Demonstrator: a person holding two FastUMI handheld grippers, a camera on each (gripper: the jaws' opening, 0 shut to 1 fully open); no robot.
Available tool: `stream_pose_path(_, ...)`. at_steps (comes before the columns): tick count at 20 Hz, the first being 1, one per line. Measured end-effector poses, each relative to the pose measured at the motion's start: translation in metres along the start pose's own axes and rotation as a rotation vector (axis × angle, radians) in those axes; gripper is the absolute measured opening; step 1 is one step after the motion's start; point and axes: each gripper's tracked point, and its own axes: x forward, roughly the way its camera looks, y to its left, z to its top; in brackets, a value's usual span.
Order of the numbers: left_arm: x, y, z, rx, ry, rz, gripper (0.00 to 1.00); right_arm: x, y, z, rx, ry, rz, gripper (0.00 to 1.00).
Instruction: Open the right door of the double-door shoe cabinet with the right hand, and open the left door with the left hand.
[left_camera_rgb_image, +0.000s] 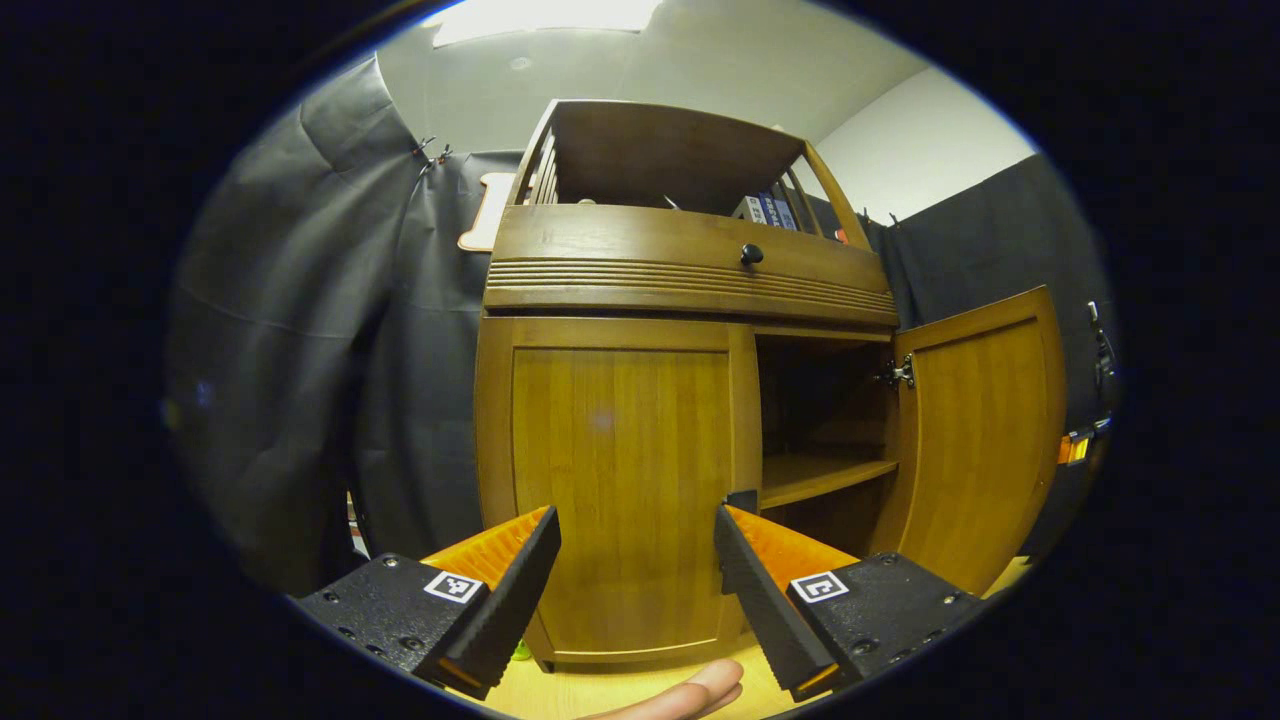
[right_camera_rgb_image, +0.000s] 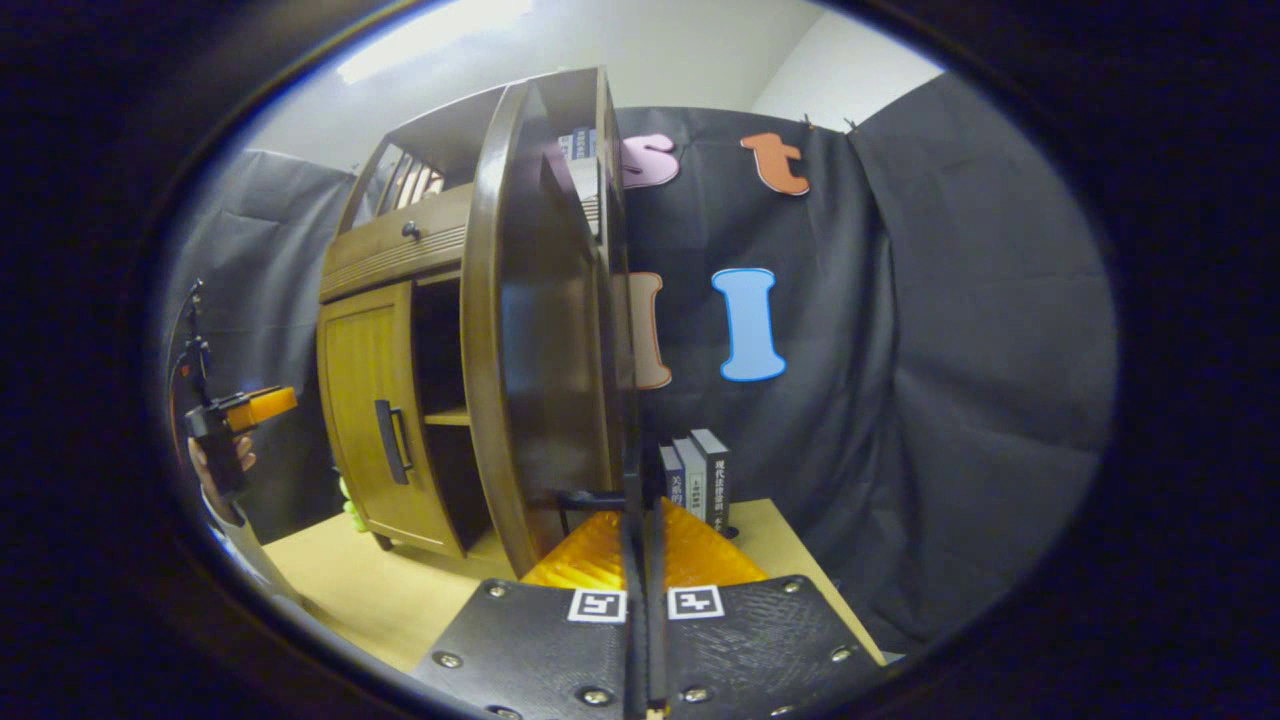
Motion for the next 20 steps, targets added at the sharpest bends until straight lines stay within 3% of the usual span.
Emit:
stream_pose_path(4,0.002,-0.003,-0.006,0.005,0.019,-0.003,0.93,0.001,-0.003,-0.001,0.029,-0.003,0.049,0.04)
stream_pose_path(8,0.005,-0.005,-0.007,0.006,0.025,-0.005,0.94,-0.002,0.003,-0.002,-0.016,0.003,0.034,0.05)
stream_pose_path(9,0.005,-0.005,-0.007,0.006,0.023,-0.006,0.96,-0.006,-0.002,-0.005,-0.031,0.014,0.009,0.05)
stream_pose_path(10,0.006,-0.005,-0.007,0.003,0.023,-0.006,0.93,-0.008,-0.005,-0.008,-0.062,0.025,-0.015,0.05)
stream_pose_path(11,0.007,-0.004,-0.008,0.001,0.025,-0.005,0.94,-0.017,-0.01,-0.012,-0.085,0.032,-0.033,0.23)
stream_pose_path(13,0.01,-0.006,-0.011,-0.01,0.03,-0.005,0.93,-0.035,-0.013,-0.018,-0.077,0.029,-0.053,0.4)
stream_pose_path(17,0.023,-0.023,-0.026,-0.035,0.056,-0.021,0.94,-0.067,-0.017,-0.013,-0.066,-0.047,-0.13,1.0)
stream_pose_path(20,0.037,-0.039,-0.039,-0.009,0.07,-0.035,0.96,-0.093,-0.009,0.002,-0.057,-0.129,-0.181,1.0)
